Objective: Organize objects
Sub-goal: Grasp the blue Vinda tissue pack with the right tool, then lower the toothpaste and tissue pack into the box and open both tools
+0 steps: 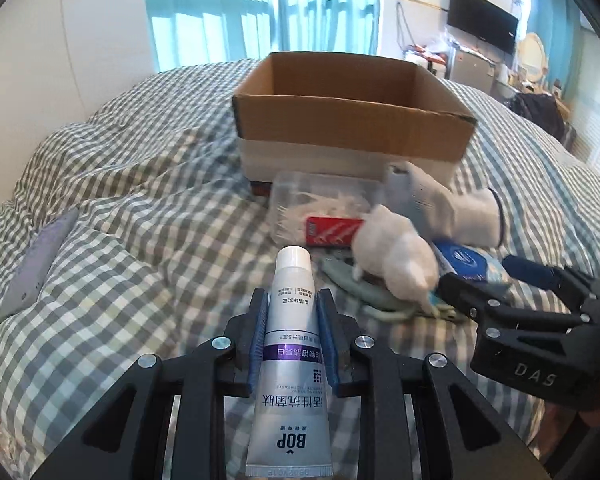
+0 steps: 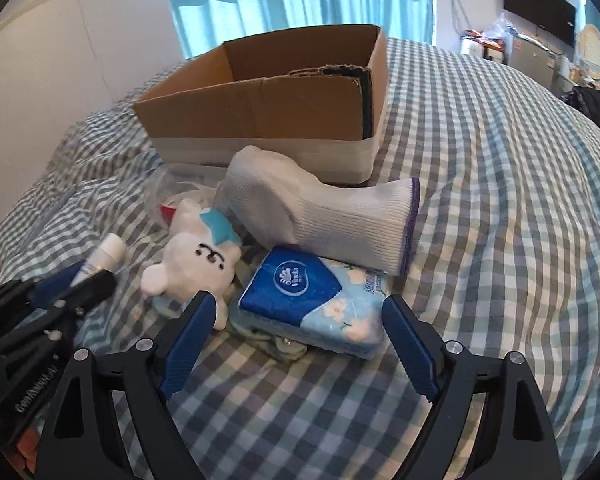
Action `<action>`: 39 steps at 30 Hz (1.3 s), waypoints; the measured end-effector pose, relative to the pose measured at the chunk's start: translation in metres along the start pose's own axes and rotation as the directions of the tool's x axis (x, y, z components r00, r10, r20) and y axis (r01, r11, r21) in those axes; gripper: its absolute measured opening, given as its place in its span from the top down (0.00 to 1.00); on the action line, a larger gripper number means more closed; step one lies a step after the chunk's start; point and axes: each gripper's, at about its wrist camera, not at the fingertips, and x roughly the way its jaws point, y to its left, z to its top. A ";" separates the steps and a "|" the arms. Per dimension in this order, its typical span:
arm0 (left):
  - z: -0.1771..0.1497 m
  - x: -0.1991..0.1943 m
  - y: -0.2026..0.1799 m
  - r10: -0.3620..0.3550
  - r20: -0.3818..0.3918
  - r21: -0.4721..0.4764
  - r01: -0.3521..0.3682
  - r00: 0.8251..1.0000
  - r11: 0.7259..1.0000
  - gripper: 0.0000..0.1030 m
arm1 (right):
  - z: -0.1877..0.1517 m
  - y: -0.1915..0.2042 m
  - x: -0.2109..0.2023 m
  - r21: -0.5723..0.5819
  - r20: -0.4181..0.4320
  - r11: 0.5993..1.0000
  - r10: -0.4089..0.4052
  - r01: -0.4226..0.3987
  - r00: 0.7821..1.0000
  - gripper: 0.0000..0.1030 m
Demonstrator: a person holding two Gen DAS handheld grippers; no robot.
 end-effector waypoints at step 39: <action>0.012 -0.043 -0.004 -0.081 0.086 -0.010 0.082 0.993 0.997 0.76 | -0.023 0.020 -0.089 -0.062 0.131 0.997 -0.043 0.052 0.990 0.30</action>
